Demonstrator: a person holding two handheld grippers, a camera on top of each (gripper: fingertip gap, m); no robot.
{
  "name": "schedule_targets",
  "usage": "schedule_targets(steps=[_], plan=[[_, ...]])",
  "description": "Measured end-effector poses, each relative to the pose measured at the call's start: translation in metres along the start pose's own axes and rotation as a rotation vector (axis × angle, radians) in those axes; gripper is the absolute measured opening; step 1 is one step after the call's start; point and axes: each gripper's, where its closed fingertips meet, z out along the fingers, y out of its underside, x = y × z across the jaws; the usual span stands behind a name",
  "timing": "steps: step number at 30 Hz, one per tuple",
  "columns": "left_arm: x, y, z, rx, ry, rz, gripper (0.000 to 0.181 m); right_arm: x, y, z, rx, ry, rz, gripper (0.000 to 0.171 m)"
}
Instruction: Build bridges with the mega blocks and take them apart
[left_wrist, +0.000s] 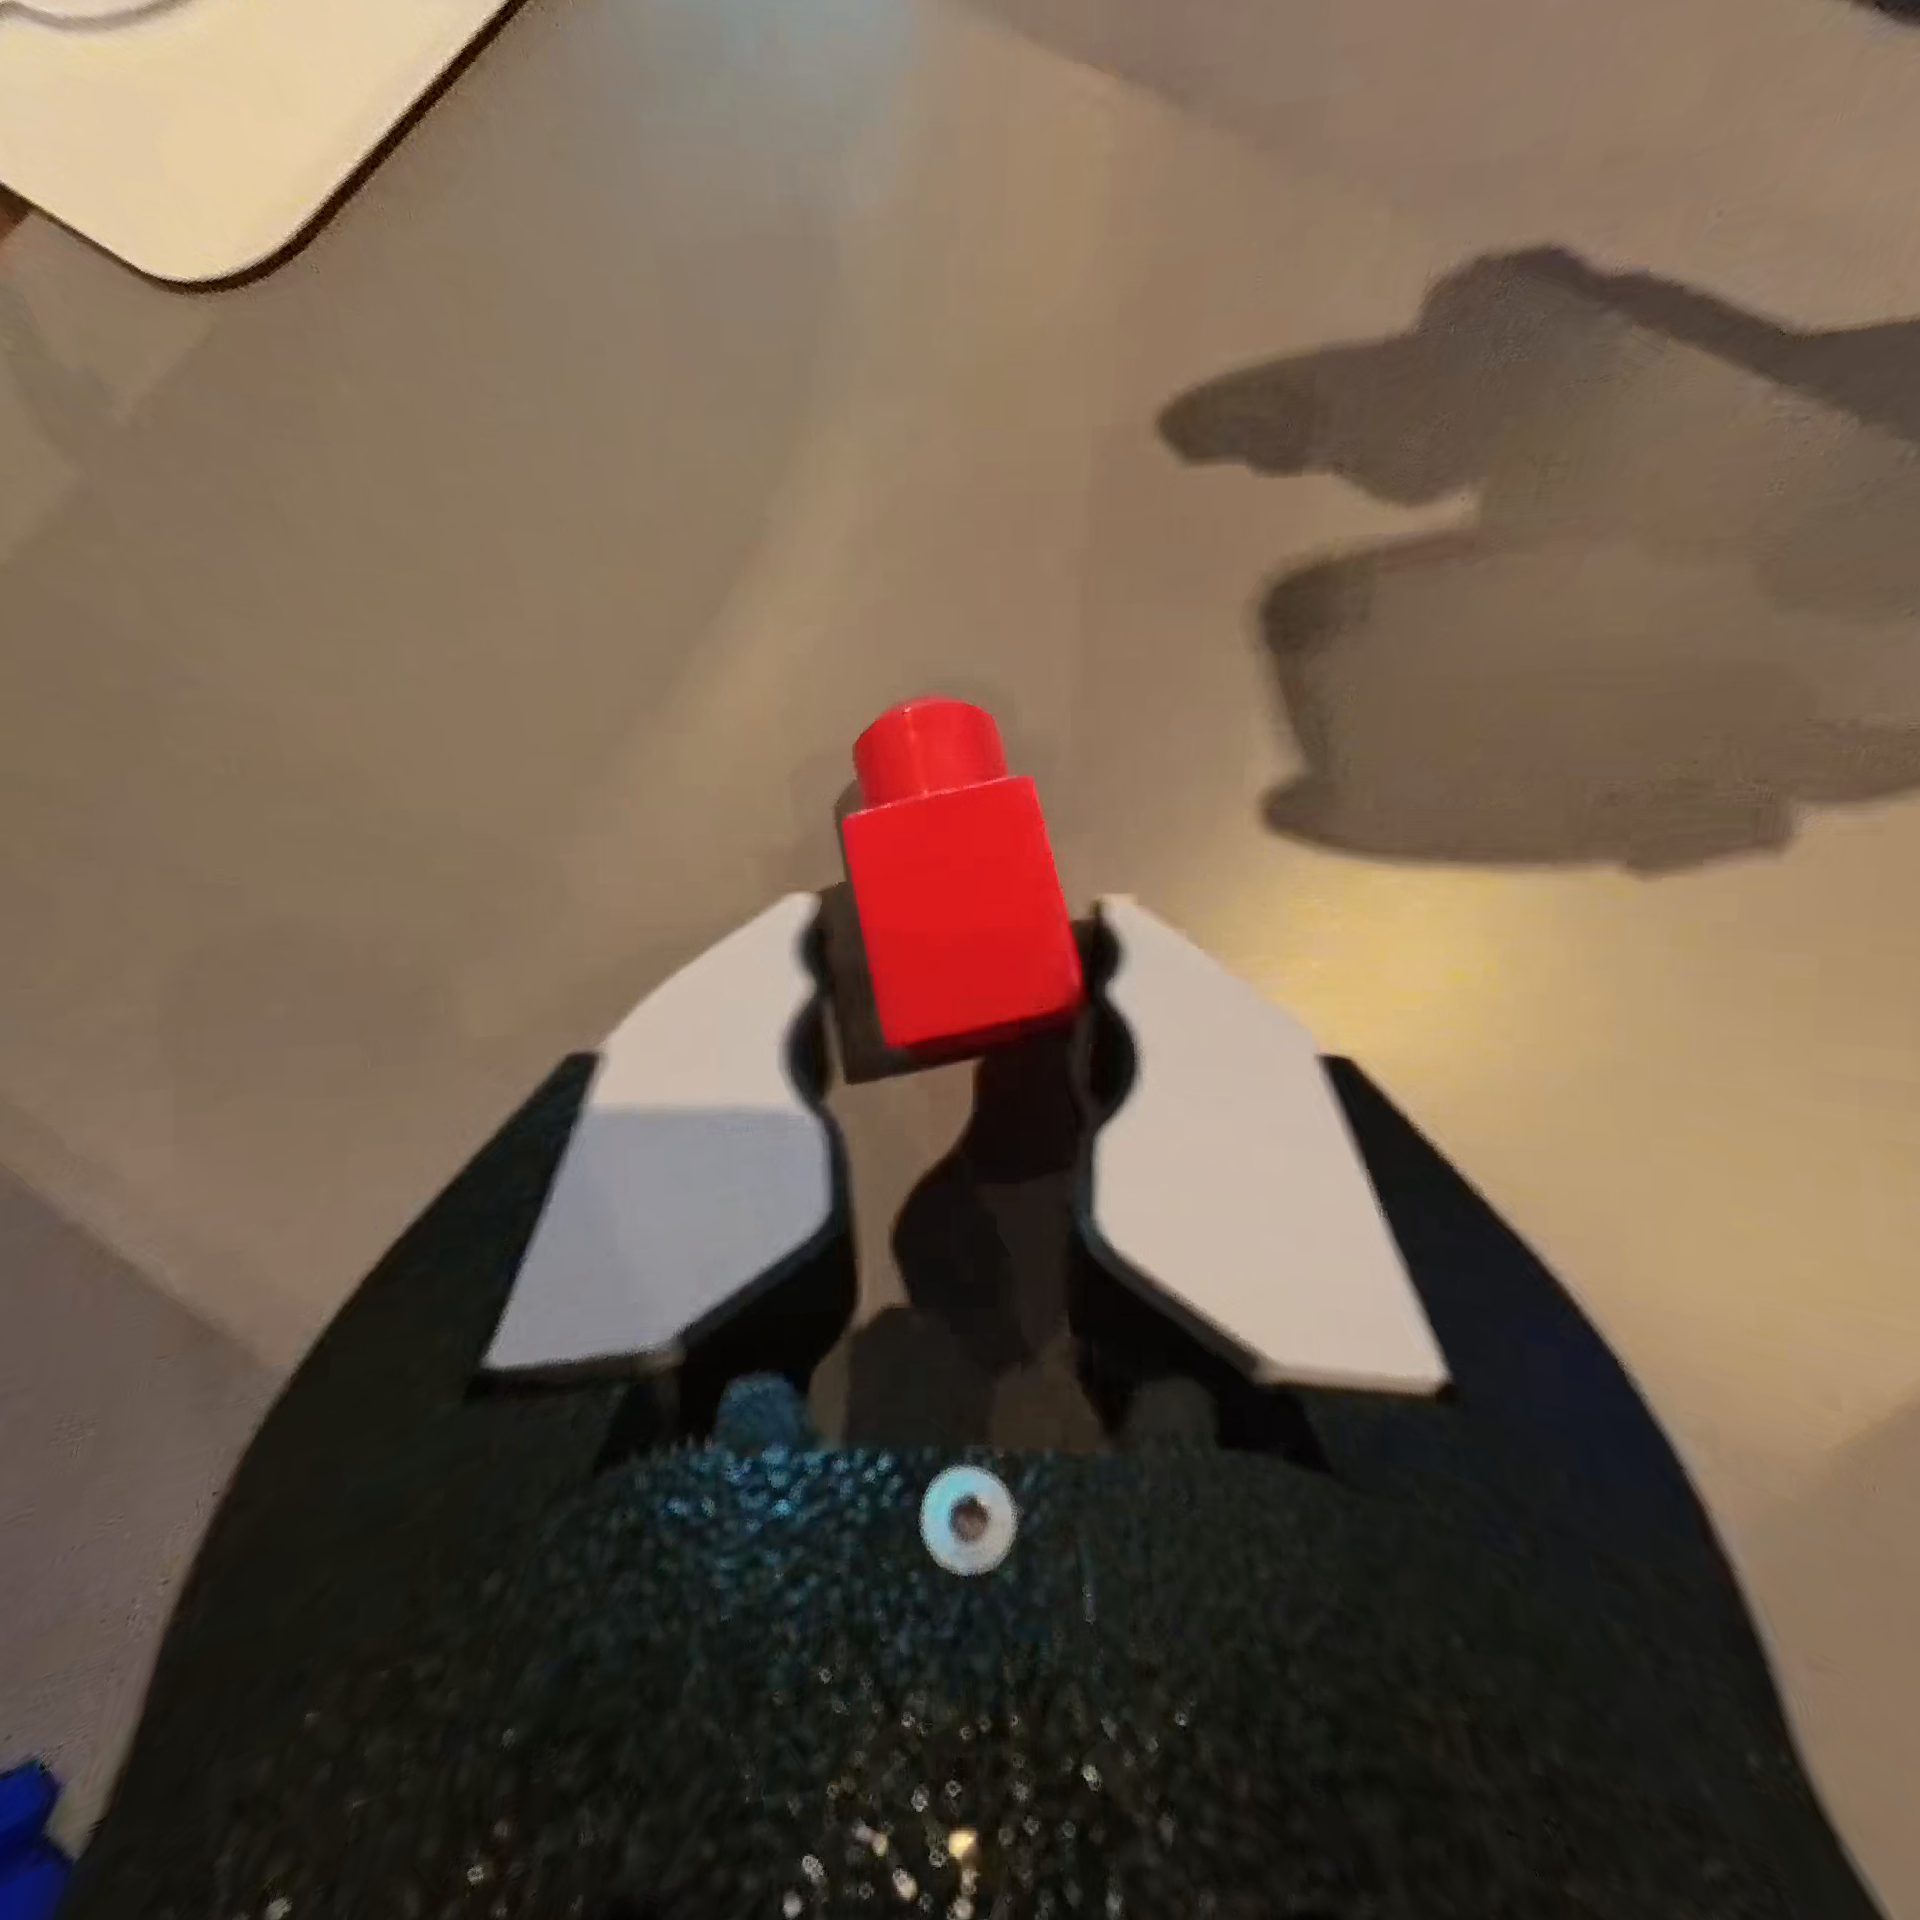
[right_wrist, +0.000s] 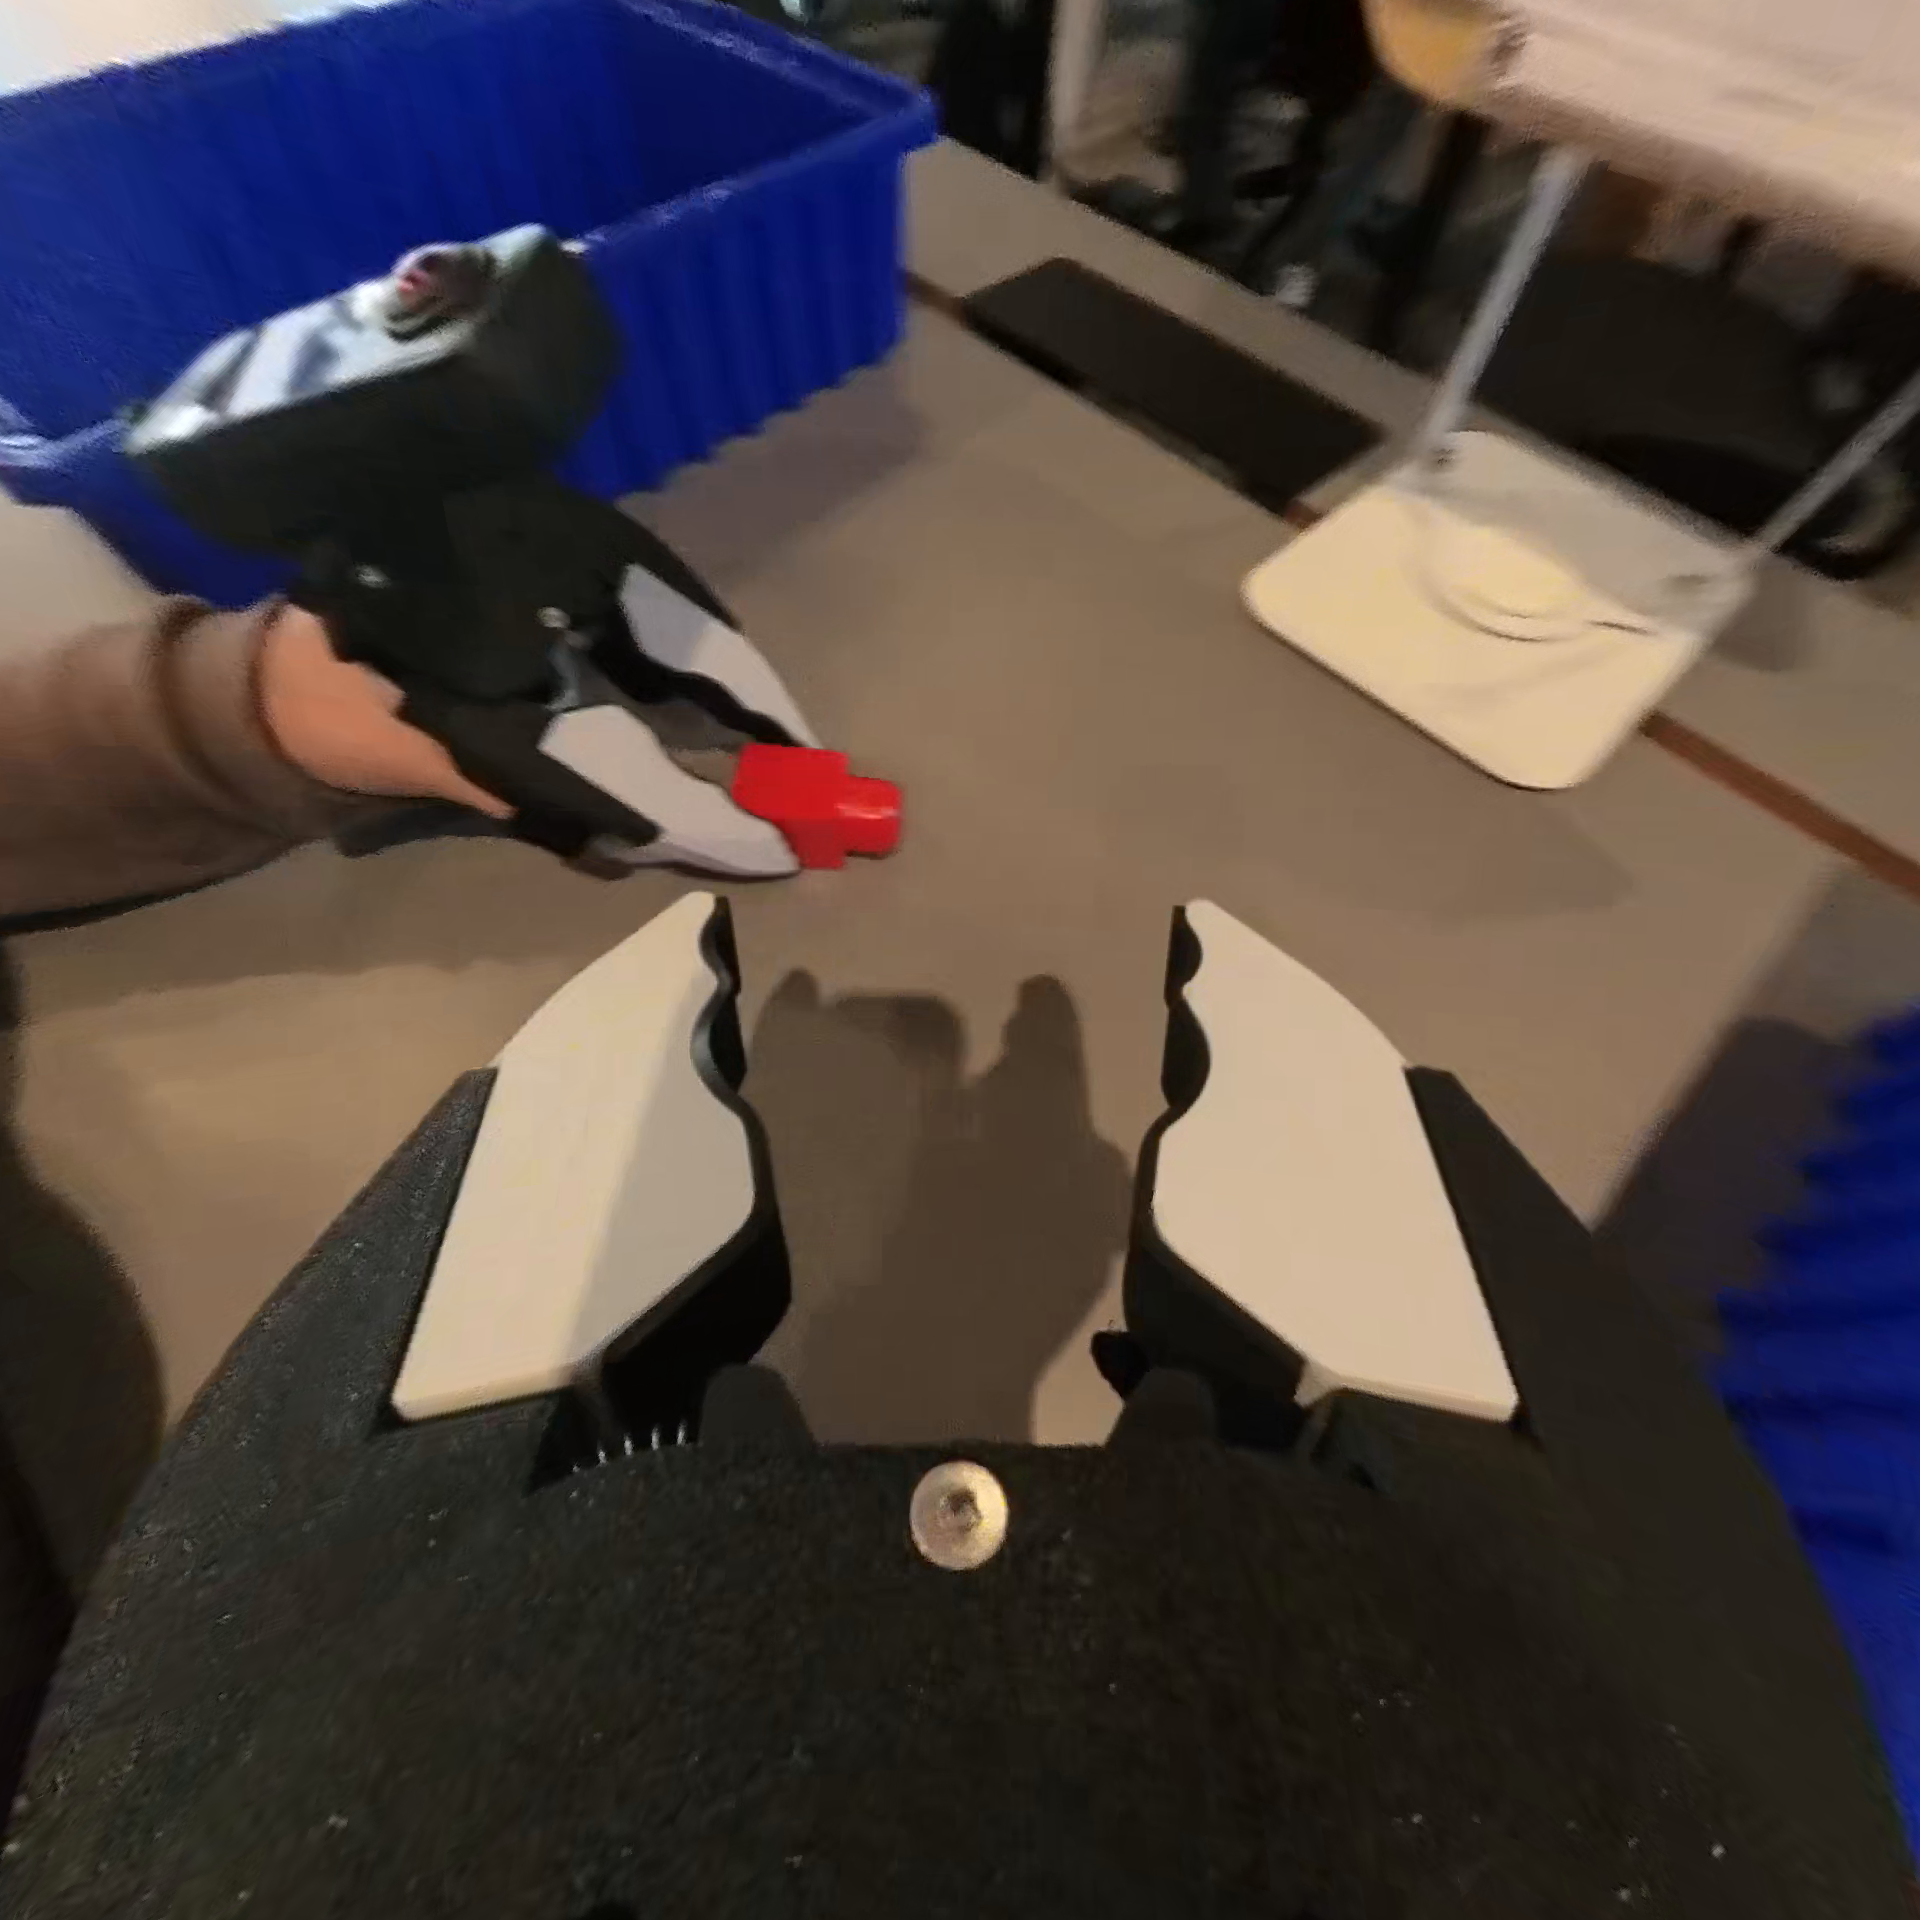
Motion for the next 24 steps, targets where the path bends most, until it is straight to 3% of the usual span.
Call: schedule_targets(steps=[1,3,9,14,15,16,18,21,24], plan=[[-0.003,-0.001,0.0,0.005,-0.019,0.014,0.037,-0.007,0.002,0.008,0.002,-0.054,0.019,0.079],[-0.003,-0.011,-0.006,0.072,-0.034,0.049,0.036,-0.02,0.004,0.023,0.015,-0.161,0.089,0.08],[0.021,-0.063,-0.051,0.475,-0.053,0.28,0.036,-0.046,-0.01,0.046,0.086,-0.45,0.361,0.08],[0.045,-0.075,-0.067,0.602,-0.056,0.403,0.036,-0.055,-0.009,0.058,0.016,-0.505,0.413,0.075],[0.048,-0.077,-0.069,0.616,-0.054,0.412,0.036,-0.059,-0.009,0.058,0.007,-0.53,0.416,0.067],[0.05,-0.078,-0.07,0.624,-0.048,0.415,0.036,-0.064,-0.012,0.055,0.016,-0.572,0.419,0.037],[0.053,-0.079,-0.074,0.655,-0.045,0.419,0.036,-0.065,-0.013,0.052,0.01,-0.589,0.439,0.036],[0.052,-0.082,-0.077,0.685,-0.079,0.395,0.053,-0.049,-0.013,0.042,0.018,-0.467,0.357,0.036],[0.049,-0.079,-0.07,0.651,-0.049,0.333,0.07,0.024,-0.011,0.0,0.009,-0.025,0.237,0.036]])
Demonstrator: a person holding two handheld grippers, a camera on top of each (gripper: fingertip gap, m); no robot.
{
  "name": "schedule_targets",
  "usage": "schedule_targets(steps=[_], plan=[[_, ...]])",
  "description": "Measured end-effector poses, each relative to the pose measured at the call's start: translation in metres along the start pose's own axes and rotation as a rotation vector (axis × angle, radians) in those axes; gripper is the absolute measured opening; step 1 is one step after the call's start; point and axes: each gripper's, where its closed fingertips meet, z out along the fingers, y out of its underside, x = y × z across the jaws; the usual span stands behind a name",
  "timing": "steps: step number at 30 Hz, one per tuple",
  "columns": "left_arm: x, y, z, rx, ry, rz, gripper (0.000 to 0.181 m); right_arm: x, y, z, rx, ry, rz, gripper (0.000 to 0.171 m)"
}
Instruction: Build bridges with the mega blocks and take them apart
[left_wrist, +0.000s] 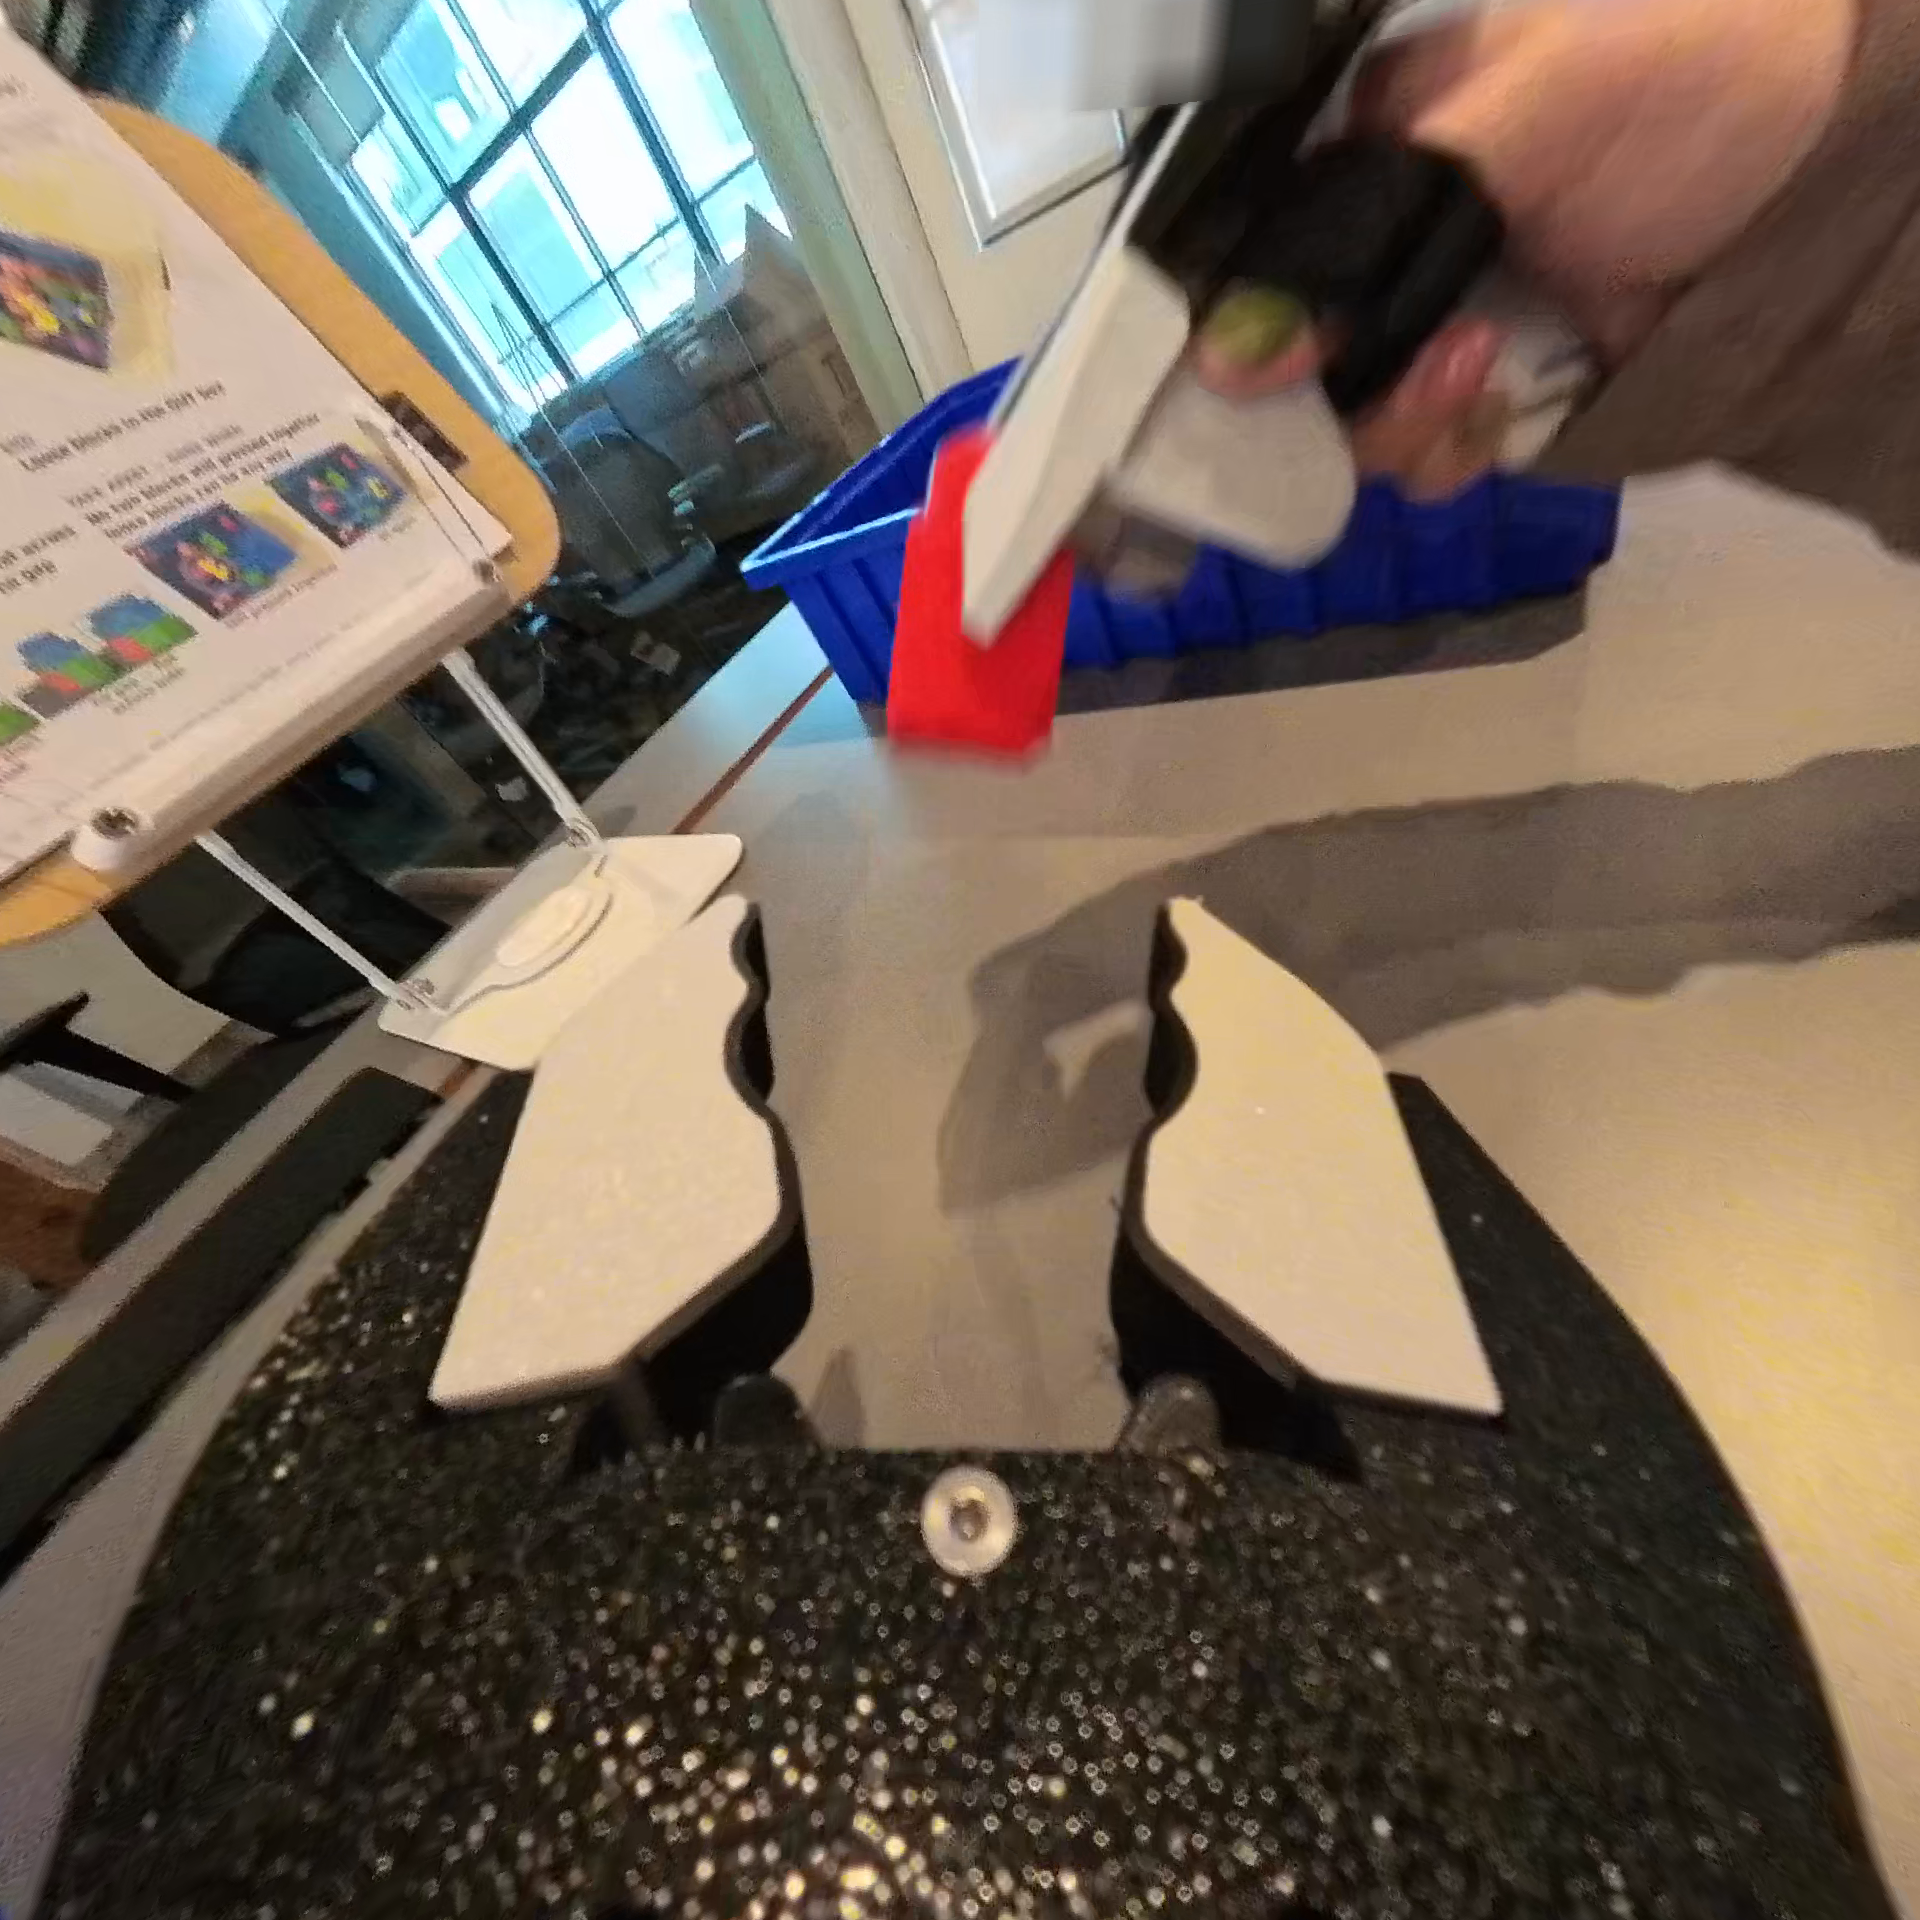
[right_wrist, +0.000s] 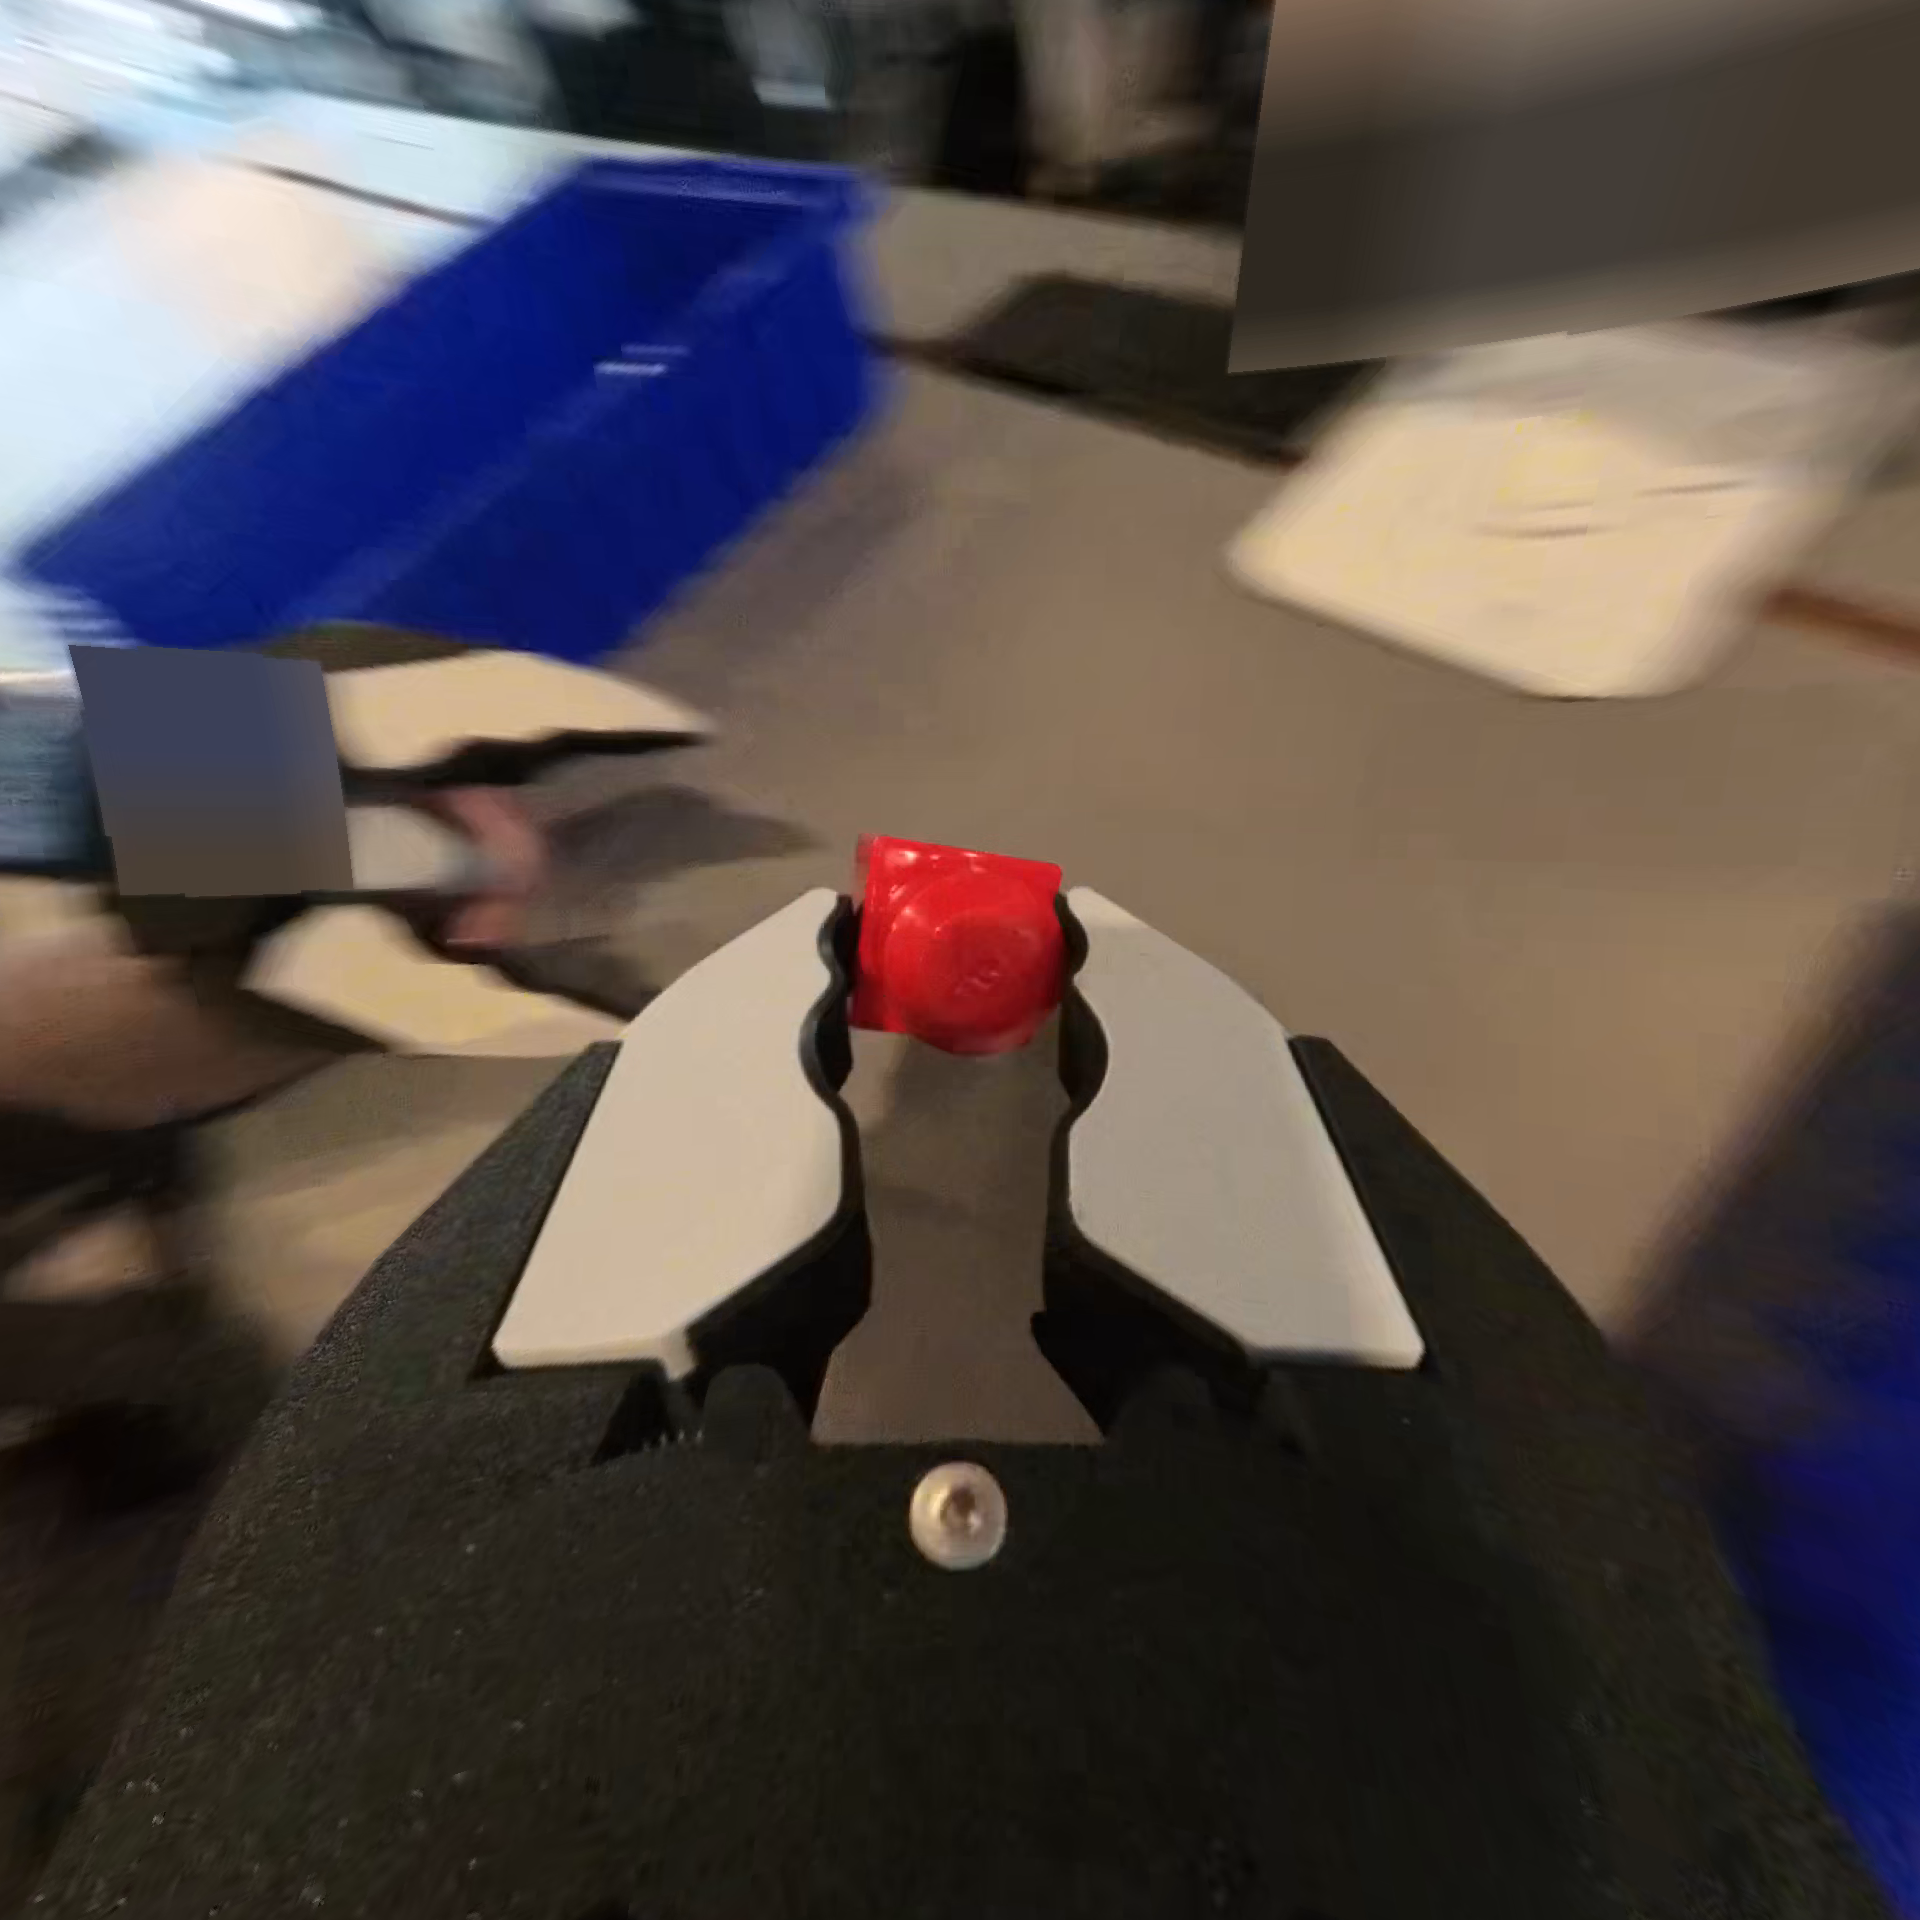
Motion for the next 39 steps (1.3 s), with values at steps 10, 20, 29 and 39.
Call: schedule_targets(steps=[10,20,29,39], plan=[[-0.021,0.011,0.005,0.072,-0.091,-0.393,0.078,0.178,0.08,-0.172,-0.38,0.879,0.208,0.045],[-0.053,0.031,-0.003,0.049,-0.251,-0.426,0.082,0.103,-0.004,-0.09,0.097,0.633,-0.147,0.074],[-0.089,0.044,-0.027,0.086,-0.448,-0.32,0.076,0.018,-0.036,0.037,0.68,0.461,-0.453,0.06],[-0.099,0.048,-0.03,0.105,-0.48,-0.293,0.073,0.015,-0.02,0.063,0.659,0.358,-0.411,0.06]])
